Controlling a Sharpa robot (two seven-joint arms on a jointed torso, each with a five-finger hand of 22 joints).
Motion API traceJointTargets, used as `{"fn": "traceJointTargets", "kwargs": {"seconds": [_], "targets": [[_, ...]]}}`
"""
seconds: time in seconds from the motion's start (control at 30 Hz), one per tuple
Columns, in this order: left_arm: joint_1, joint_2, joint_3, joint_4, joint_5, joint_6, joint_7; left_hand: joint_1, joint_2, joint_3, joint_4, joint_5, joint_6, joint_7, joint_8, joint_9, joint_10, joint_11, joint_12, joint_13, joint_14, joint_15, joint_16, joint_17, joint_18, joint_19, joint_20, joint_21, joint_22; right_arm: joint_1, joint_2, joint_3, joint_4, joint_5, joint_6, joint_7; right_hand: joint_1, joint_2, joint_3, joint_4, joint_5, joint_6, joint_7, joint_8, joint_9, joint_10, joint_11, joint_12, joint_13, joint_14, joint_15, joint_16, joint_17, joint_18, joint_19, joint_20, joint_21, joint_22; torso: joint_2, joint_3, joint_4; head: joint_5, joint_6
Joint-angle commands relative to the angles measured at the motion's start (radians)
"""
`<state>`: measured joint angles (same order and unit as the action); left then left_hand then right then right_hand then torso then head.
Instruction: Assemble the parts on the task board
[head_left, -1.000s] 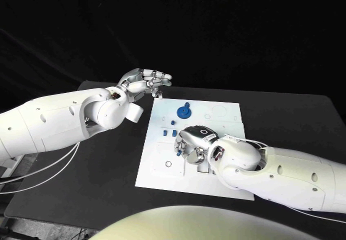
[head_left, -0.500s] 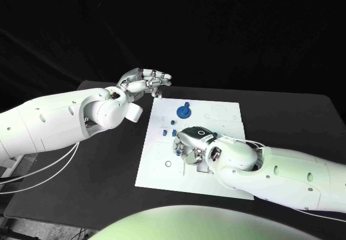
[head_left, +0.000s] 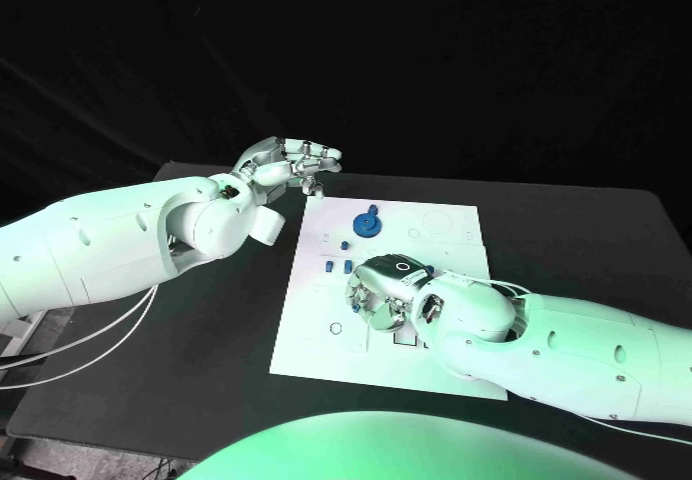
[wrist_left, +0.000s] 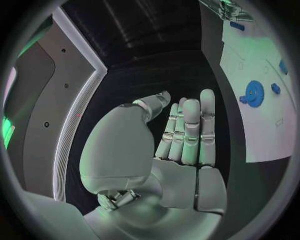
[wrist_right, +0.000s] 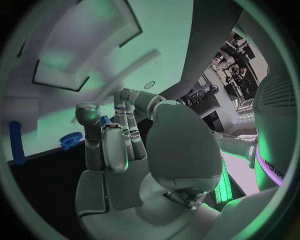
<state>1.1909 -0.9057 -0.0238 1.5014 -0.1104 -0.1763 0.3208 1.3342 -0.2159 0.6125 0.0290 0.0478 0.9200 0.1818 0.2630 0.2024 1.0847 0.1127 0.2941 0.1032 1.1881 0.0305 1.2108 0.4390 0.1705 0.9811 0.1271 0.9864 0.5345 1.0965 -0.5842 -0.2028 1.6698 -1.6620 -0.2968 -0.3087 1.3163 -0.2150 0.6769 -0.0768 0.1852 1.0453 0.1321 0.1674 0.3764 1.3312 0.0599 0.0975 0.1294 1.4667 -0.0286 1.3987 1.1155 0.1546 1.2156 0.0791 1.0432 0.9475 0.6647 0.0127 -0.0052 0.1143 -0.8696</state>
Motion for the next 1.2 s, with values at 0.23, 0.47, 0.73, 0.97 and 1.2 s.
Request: {"fn": "traceJointTargets", "kwargs": {"seconds": [0.23, 0.47, 0.73, 0.97, 1.2], "targets": [[0.000, 0.000, 0.001, 0.000, 0.000, 0.022, 0.005, -0.004, -0.001, -0.009, 0.001, 0.003, -0.010, 0.002, -0.004, 0.000, -0.015, 0.001, -0.004, 0.000, 0.002, 0.005, 0.000, -0.003, 0.014, 0.001, 0.003, -0.005, -0.003, -0.003, -0.035, -0.004, 0.015, 0.033, -0.054, -0.006, -0.032, -0.037, -0.050, 0.021, -0.004, -0.113, 0.001, -0.062, -0.022, -0.013, -0.013, -0.005, 0.009, 0.021, 0.001, -0.009, -0.025, -0.006, -0.010, -0.001, -0.032, -0.020, 0.000, 0.0007, 0.0001, 0.000, 0.004], [0.000, -0.002, 0.000, -0.001, 0.000, 0.032, 0.006, -0.003, -0.002, -0.013, 0.001, 0.003, -0.018, 0.005, -0.006, -0.002, -0.025, 0.004, -0.005, 0.000, -0.001, 0.007, -0.001, -0.007, 0.014, 0.001, 0.005, -0.008, -0.005, 0.024, -0.108, -0.001, 0.069, 0.063, -0.068, -0.016, -0.044, -0.053, -0.076, 0.034, -0.004, -0.108, 0.000, -0.058, -0.019, -0.015, -0.012, -0.004, 0.011, 0.022, 0.002, -0.008, -0.026, -0.007, -0.007, 0.000, -0.040, -0.023, -0.001, 0.0012, 0.0000, 0.001, 0.009], [0.000, -0.003, -0.004, -0.004, 0.000, 0.036, 0.007, -0.002, -0.001, -0.015, 0.001, 0.003, -0.023, 0.006, -0.007, -0.002, -0.031, 0.006, -0.005, 0.000, -0.005, 0.008, -0.003, -0.011, 0.014, 0.001, 0.006, -0.010, -0.007, 0.101, -0.257, 0.017, 0.170, 0.201, -0.071, -0.006, -0.049, -0.067, -0.128, 0.061, -0.002, -0.056, -0.001, -0.029, -0.006, -0.024, -0.003, -0.006, 0.011, 0.019, 0.008, -0.012, -0.043, -0.006, -0.004, 0.005, -0.062, -0.036, -0.002, 0.0011, -0.0026, -0.007, 0.020], [0.000, 0.001, -0.007, -0.009, 0.000, 0.040, 0.009, -0.001, 0.000, -0.015, 0.001, 0.003, -0.022, 0.006, -0.006, -0.002, -0.031, 0.006, -0.005, 0.000, -0.005, 0.009, -0.002, -0.011, 0.014, 0.001, 0.006, -0.010, -0.007, 0.159, -0.336, 0.023, 0.179, 0.261, -0.046, 0.044, -0.042, -0.073, -0.189, 0.069, -0.002, -0.037, 0.018, -0.026, -0.006, -0.152, 0.029, -0.033, -0.028, 0.011, 0.037, -0.020, -0.072, -0.001, -0.020, 0.026, -0.111, -0.072, -0.002, 0.0013, -0.0021, -0.017, 0.030], [0.000, 0.005, -0.010, -0.013, 0.000, 0.045, 0.010, -0.001, 0.000, -0.015, 0.001, 0.003, -0.022, 0.006, -0.006, -0.001, -0.032, 0.006, -0.004, 0.000, -0.005, 0.009, -0.002, -0.010, 0.014, 0.001, 0.006, -0.011, -0.007, 0.168, -0.343, 0.024, 0.128, 0.231, 0.006, 0.067, 0.147, 0.005, -0.592, 0.215, 0.008, -0.046, 0.014, -0.058, -0.037, -0.307, 0.043, 0.034, -0.062, 0.009, 0.048, -0.001, -0.070, 0.006, -0.018, 0.042, -0.177, -0.107, 0.002, 0.0010, 0.0004, -0.023, 0.038]]}}
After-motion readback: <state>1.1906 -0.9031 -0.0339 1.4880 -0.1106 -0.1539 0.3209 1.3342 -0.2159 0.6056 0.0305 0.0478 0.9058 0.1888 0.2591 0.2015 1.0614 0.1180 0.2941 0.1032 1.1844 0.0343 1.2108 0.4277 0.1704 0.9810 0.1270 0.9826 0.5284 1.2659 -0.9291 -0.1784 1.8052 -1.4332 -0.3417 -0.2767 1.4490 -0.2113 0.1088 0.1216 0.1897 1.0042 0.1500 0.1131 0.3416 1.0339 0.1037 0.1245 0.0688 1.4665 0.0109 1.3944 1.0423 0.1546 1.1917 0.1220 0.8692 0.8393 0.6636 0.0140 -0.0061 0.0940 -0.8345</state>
